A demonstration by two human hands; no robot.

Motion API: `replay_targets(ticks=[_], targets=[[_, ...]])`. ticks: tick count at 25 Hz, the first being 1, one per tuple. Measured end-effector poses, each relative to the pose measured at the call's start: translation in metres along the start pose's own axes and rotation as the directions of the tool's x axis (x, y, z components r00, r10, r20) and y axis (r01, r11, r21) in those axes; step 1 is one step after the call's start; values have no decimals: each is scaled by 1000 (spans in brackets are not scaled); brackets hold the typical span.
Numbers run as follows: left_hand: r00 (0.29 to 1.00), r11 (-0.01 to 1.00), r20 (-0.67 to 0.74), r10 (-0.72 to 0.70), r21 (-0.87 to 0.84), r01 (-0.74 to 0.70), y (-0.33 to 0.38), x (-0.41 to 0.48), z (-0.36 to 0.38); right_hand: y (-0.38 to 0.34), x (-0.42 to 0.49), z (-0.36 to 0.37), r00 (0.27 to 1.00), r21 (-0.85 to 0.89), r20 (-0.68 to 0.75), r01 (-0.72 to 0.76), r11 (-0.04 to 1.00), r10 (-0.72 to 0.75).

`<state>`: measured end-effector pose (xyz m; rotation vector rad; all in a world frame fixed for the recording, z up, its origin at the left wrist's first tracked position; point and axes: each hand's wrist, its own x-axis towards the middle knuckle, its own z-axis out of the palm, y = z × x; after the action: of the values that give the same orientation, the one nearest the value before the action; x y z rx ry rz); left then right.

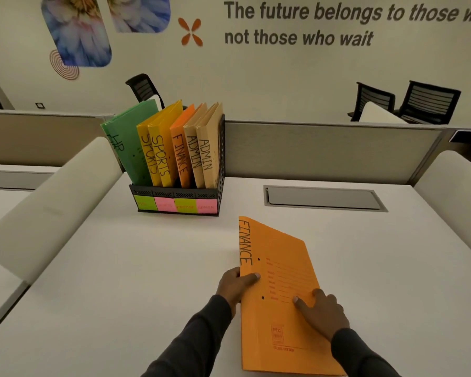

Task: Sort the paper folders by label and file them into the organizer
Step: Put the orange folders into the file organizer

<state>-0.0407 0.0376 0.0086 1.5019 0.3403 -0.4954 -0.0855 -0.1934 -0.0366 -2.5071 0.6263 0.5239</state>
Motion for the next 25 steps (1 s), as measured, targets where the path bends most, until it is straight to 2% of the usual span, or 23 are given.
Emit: replay_targets(ticks=[3,7,11,14,17,22,25], targets=[[996,996,-30,85,-24,-86,33,-11,-23,-44,3,-3,994,176,87,44,983,-61],[971,978,-128,203,69,-196,83,-33,-76,-137,-9,-4,957,338,198,137,931,-213],[904,936,-247,349,138,-324,127,-56,-144,-249,-26,-6,896,461,244,228,858,-370],[824,875,-296,483,203,-439,158,-68,-182,-320,-35,-15,848,532,264,270,802,-460],[748,788,-259,611,285,-545,190,-76,-205,-375,-35,-32,822,589,231,307,747,-520],[657,651,-145,740,404,-643,231,-80,-231,-432,-29,-68,819,670,222,266,693,-529],[642,589,-58,764,468,-659,248,-86,-246,-448,-32,-69,803,694,249,242,678,-541]])
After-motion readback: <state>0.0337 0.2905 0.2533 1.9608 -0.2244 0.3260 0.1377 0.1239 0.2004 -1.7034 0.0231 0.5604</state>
